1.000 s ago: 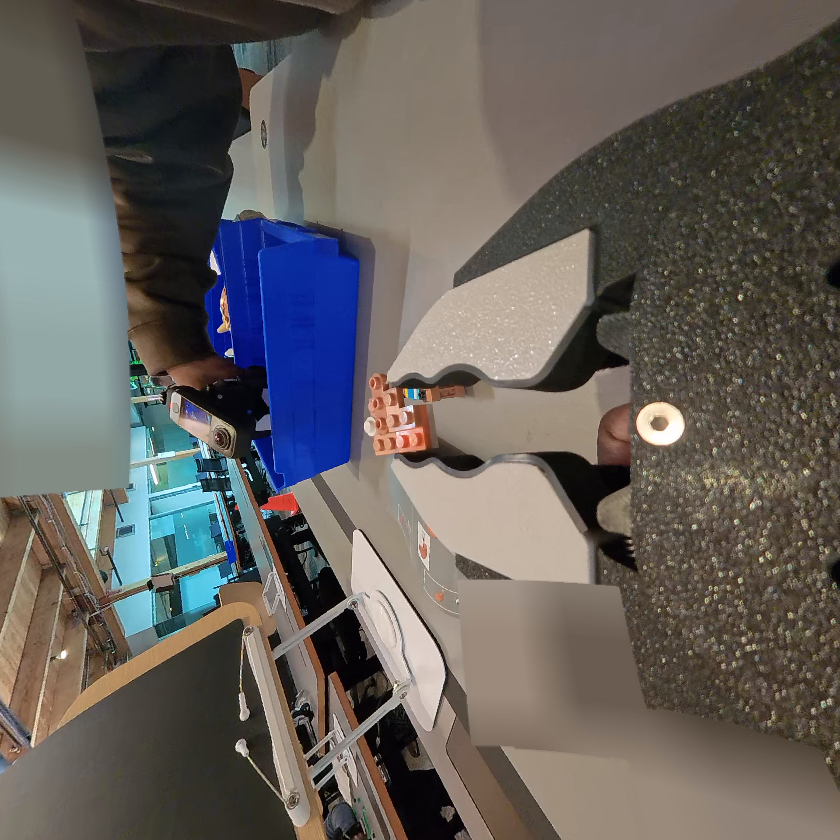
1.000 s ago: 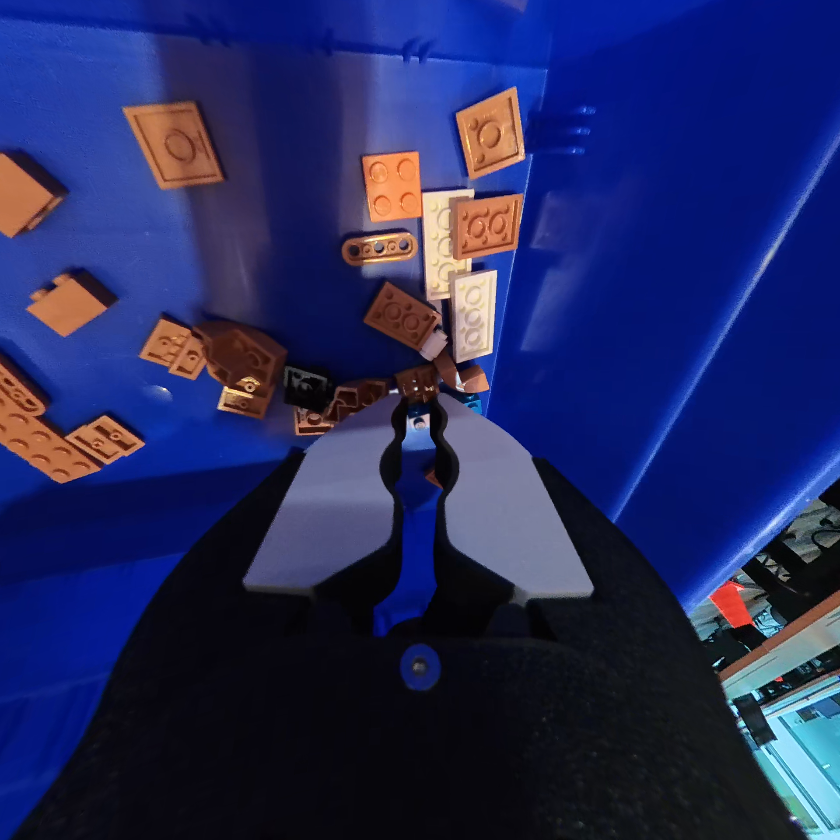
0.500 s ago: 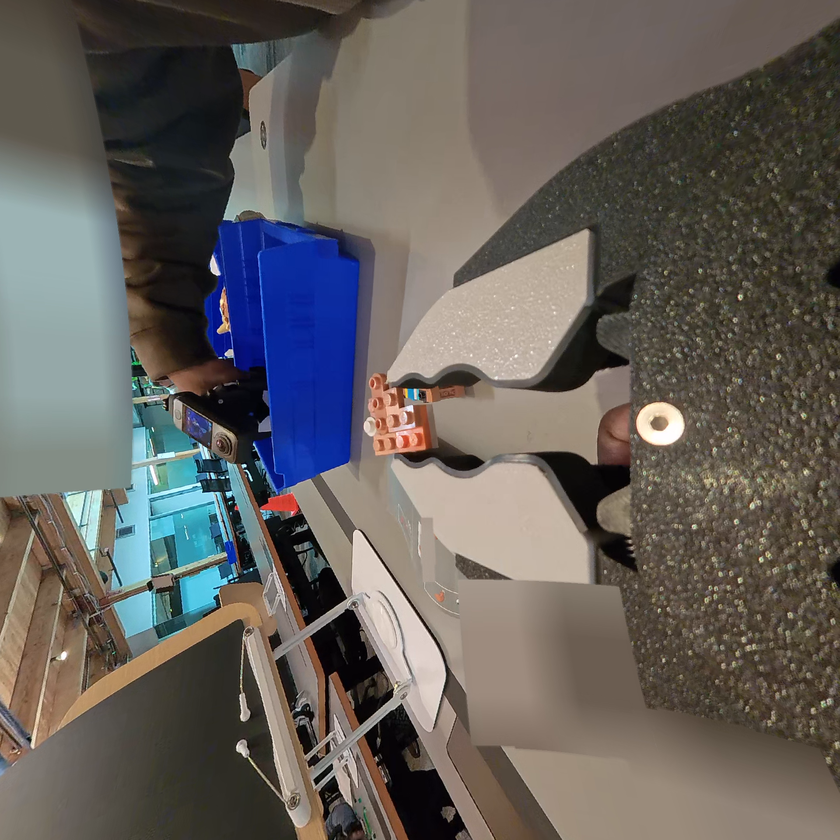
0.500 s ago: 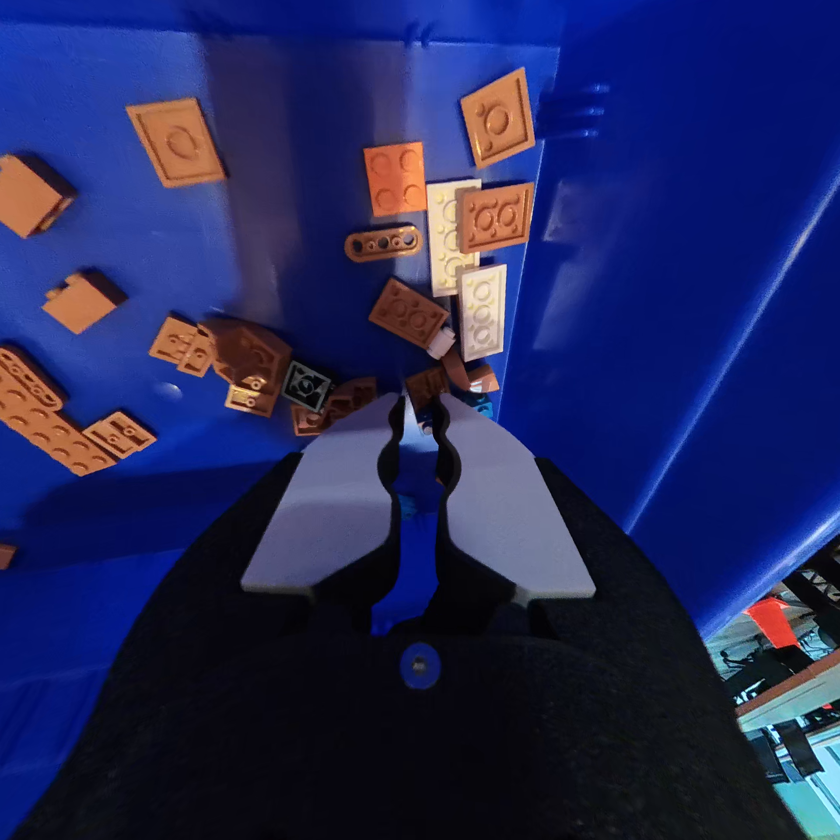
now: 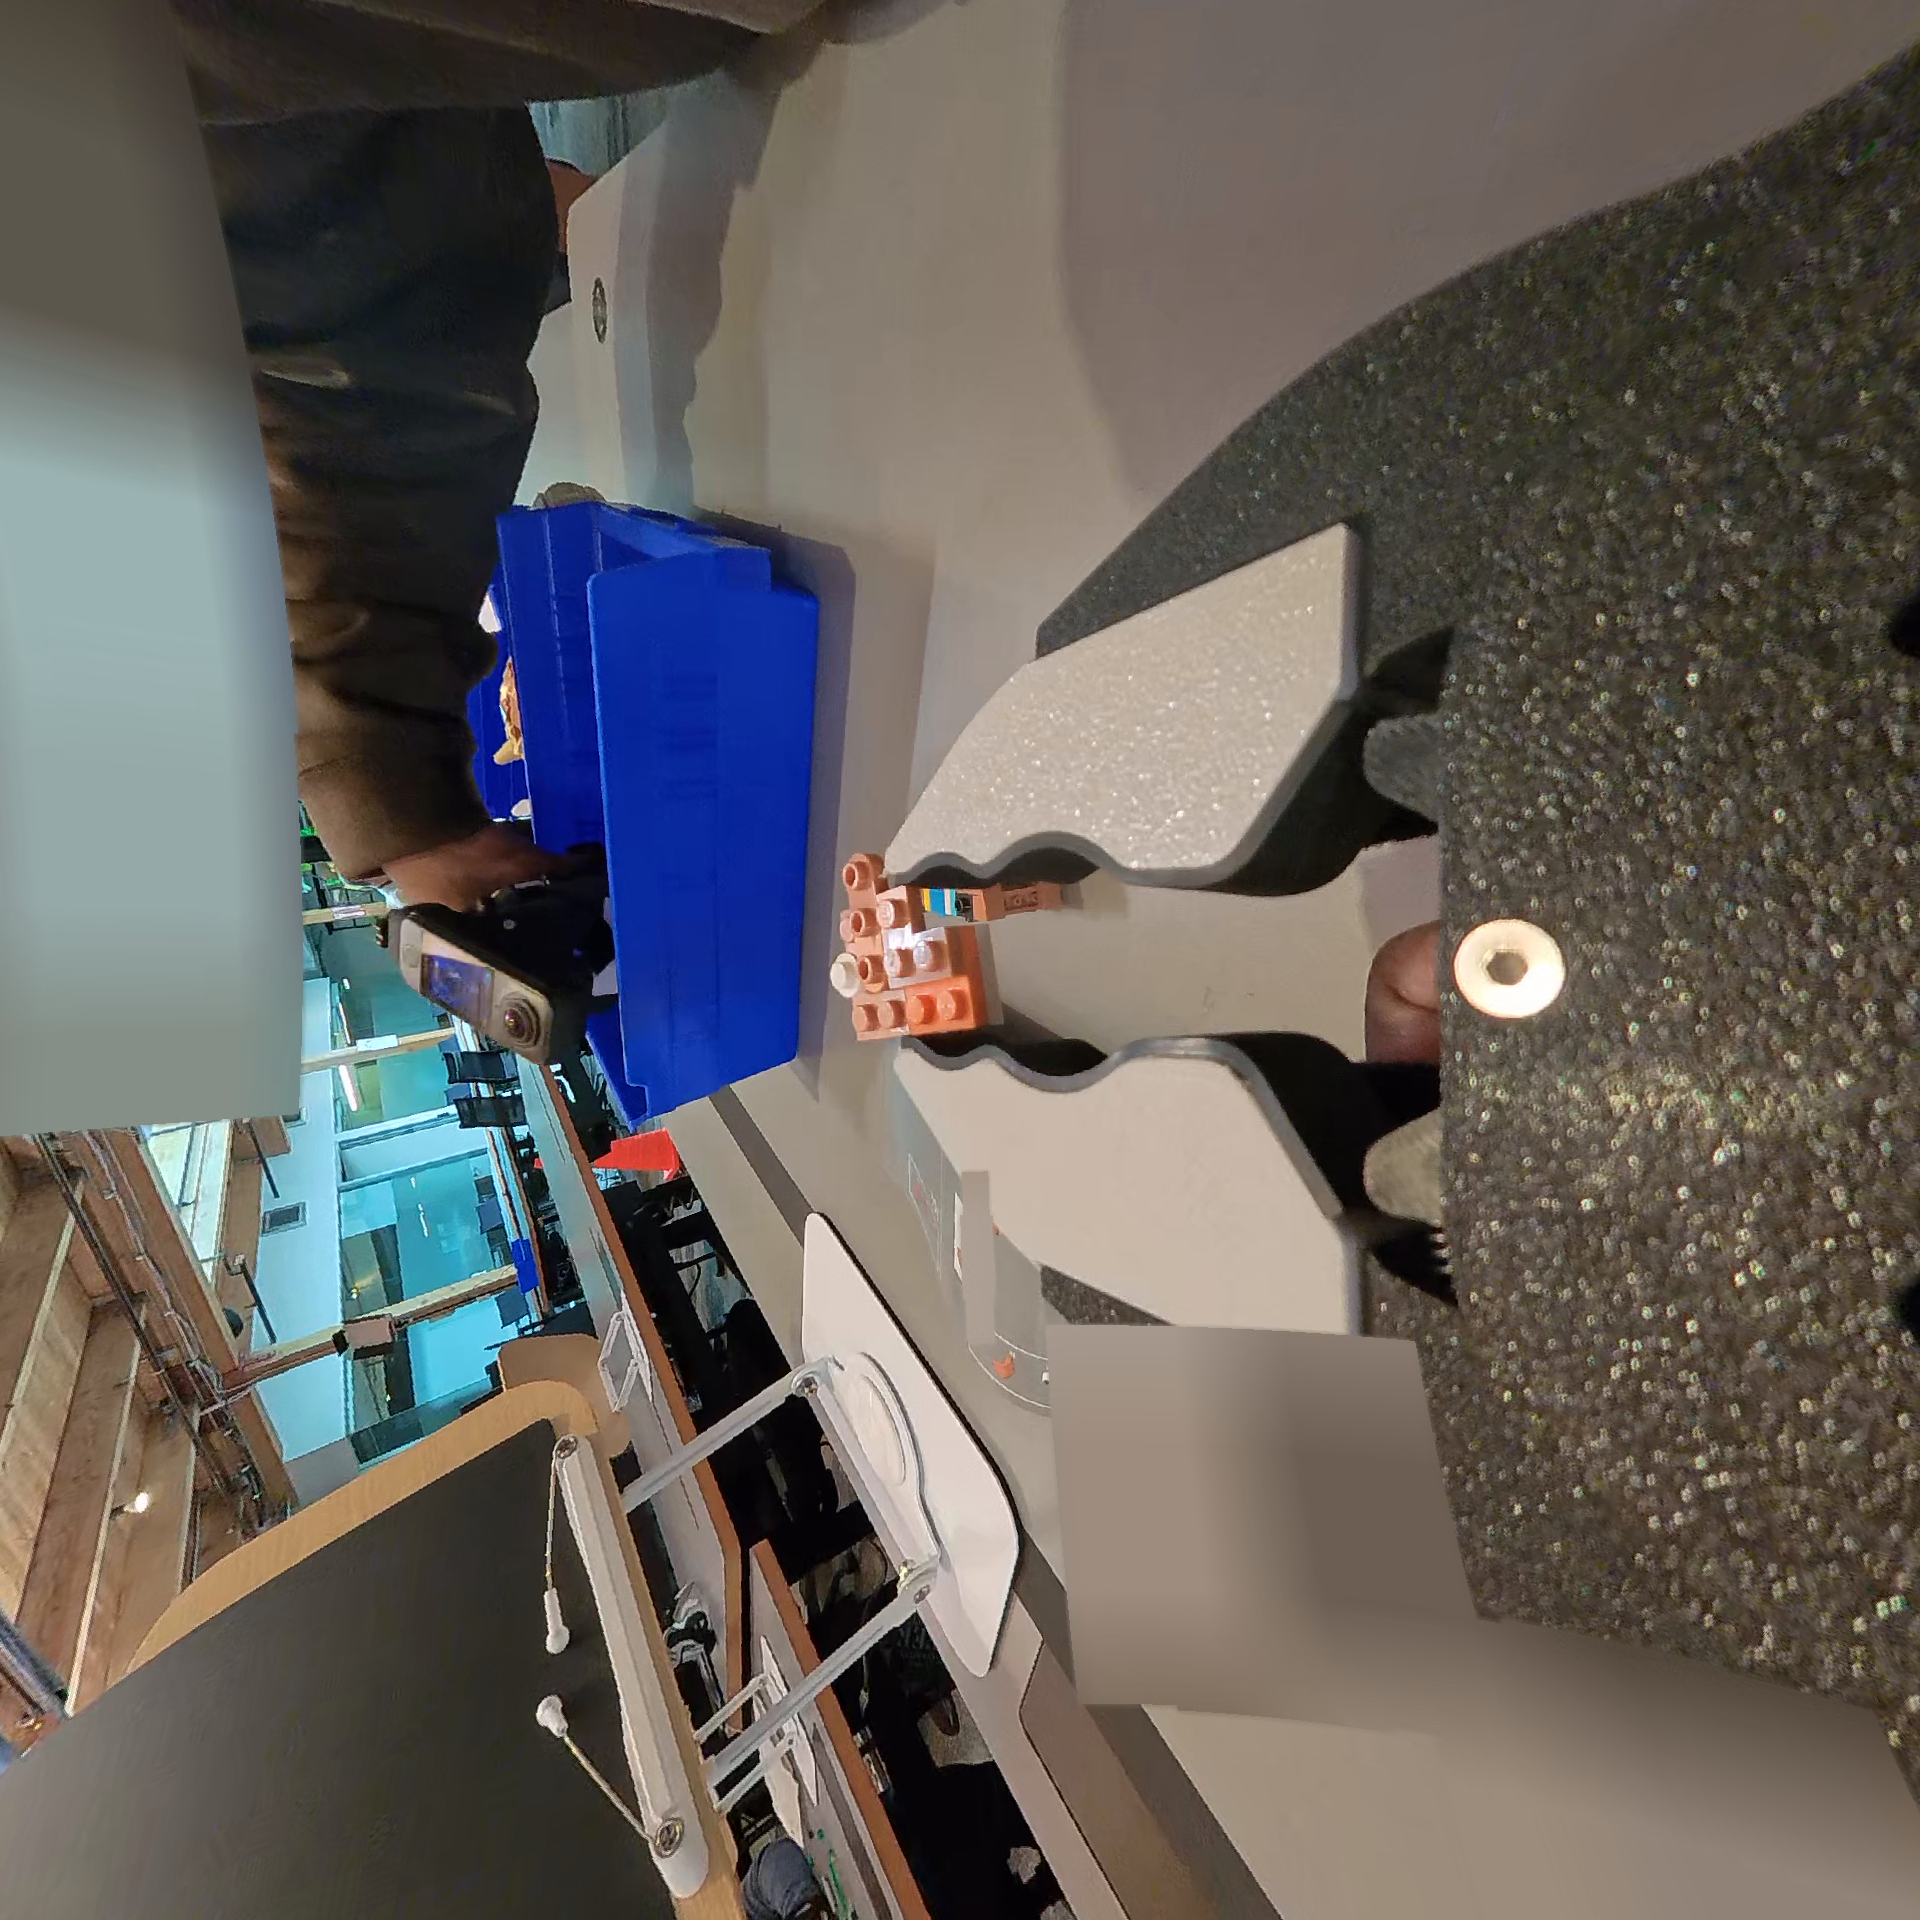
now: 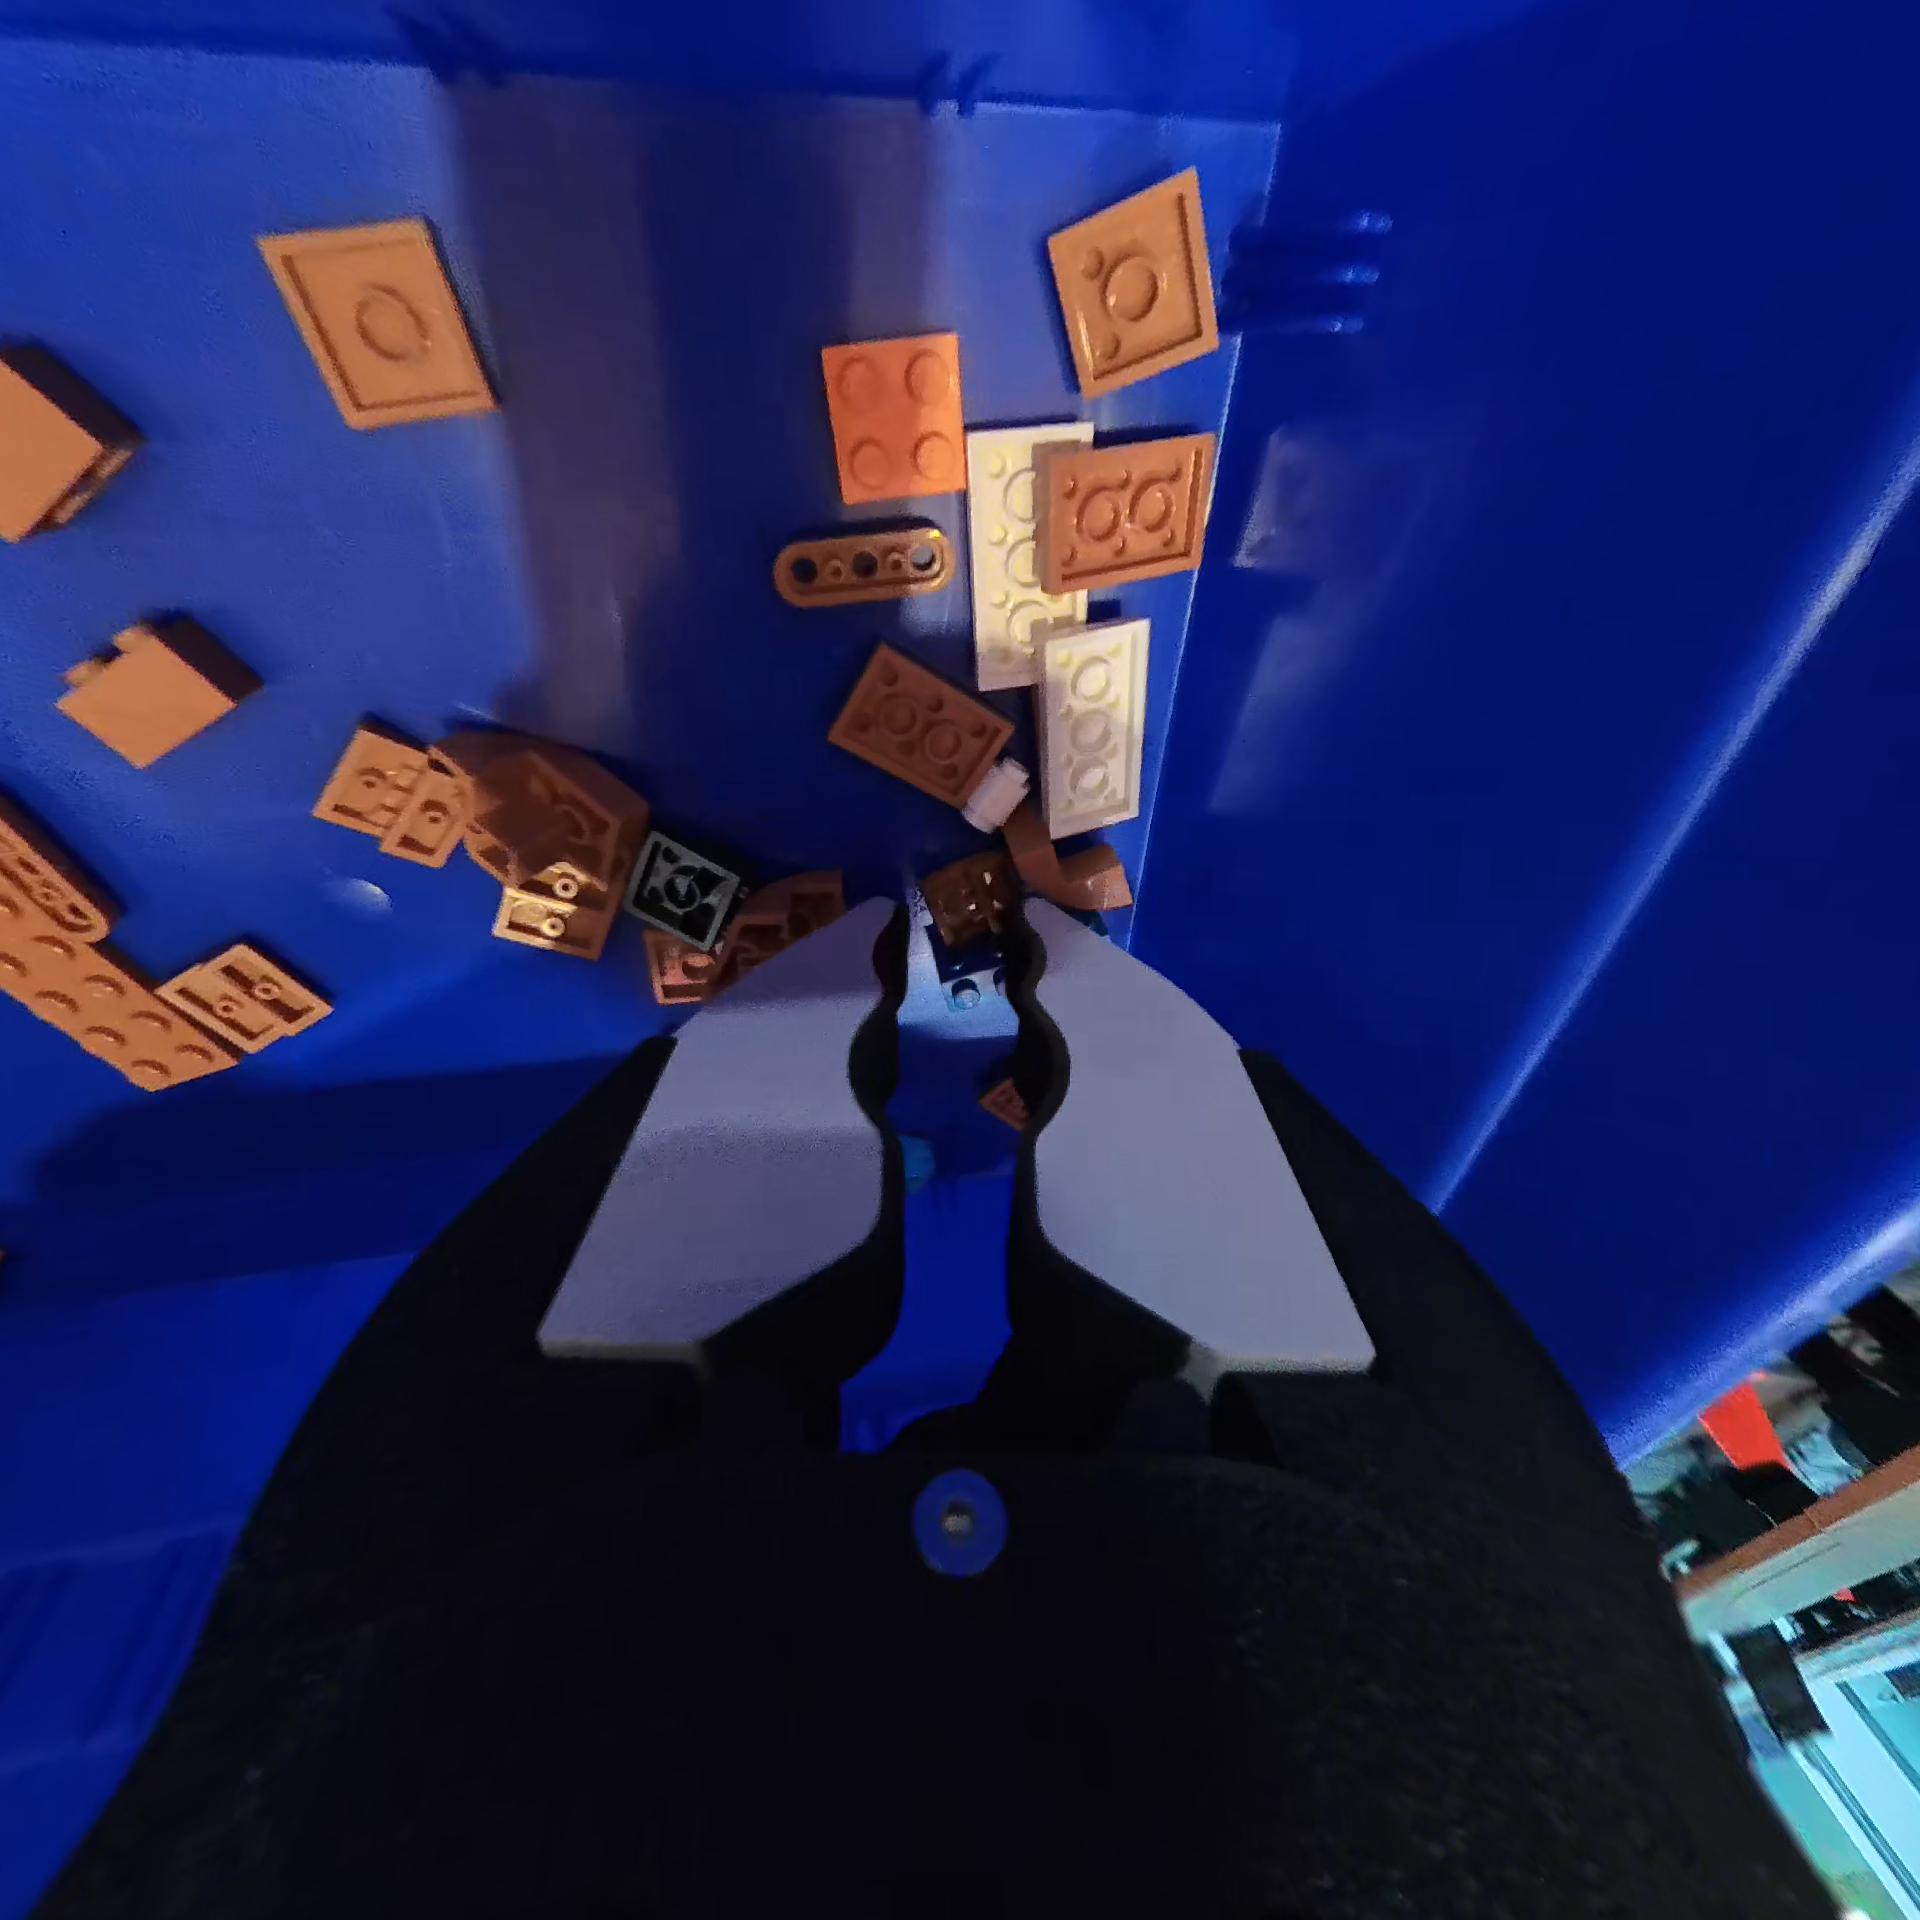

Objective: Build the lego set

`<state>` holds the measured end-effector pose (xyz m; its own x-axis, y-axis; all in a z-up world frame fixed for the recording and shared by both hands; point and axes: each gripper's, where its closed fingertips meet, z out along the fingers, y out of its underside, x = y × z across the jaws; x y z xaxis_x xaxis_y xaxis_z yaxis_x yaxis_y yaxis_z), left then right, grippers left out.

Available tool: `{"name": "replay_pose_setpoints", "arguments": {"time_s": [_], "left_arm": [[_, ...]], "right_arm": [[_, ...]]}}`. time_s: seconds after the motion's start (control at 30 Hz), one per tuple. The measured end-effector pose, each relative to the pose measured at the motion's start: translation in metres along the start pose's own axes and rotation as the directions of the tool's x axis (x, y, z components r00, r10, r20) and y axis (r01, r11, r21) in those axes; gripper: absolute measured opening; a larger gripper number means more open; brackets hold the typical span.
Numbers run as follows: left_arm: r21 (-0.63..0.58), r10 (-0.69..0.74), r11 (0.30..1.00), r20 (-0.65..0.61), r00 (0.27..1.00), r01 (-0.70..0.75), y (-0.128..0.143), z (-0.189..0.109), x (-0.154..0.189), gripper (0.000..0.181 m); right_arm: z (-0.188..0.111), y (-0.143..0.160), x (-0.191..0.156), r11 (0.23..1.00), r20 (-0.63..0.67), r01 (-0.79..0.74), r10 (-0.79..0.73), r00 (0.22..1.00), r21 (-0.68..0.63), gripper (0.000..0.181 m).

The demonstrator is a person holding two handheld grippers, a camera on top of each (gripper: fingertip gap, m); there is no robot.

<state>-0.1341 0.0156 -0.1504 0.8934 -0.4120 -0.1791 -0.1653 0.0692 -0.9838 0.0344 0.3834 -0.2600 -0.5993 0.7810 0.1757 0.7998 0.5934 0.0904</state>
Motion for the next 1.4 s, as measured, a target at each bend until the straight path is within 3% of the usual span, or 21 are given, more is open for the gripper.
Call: {"name": "replay_pose_setpoints", "arguments": {"time_s": [0.23, 0.57, 1.0, 1.2, 1.4], "left_arm": [[0.005, 0.005, 1.000, -0.001, 1.000, -0.005, -0.002, 0.000, 0.001, 0.026], [0.016, 0.017, 1.000, -0.004, 1.000, -0.017, -0.007, -0.001, 0.003, 0.026], [0.023, 0.020, 1.000, -0.008, 1.000, -0.020, -0.009, -0.001, 0.005, 0.026], [0.019, 0.028, 0.999, -0.009, 1.000, -0.028, -0.009, 0.000, 0.007, 0.026], [0.030, 0.053, 0.998, 0.006, 0.999, -0.053, -0.014, 0.000, 0.007, 0.026]], "right_arm": [[0.001, 0.001, -0.001, 0.999, 0.038, -0.035, 0.036, 0.999, -0.022, 0.015], [0.001, 0.002, -0.004, 0.998, 0.137, -0.055, 0.060, 0.989, -0.035, 0.026], [0.000, 0.008, 0.008, 0.996, 0.022, -0.072, 0.073, 0.997, -0.043, 0.012], [-0.035, 0.000, -0.007, 0.996, -0.017, -0.081, 0.082, 0.997, 0.045, 0.011], [-0.106, -0.038, -0.048, 0.957, -0.109, -0.059, 0.093, 0.990, 0.284, 0.011]]}}
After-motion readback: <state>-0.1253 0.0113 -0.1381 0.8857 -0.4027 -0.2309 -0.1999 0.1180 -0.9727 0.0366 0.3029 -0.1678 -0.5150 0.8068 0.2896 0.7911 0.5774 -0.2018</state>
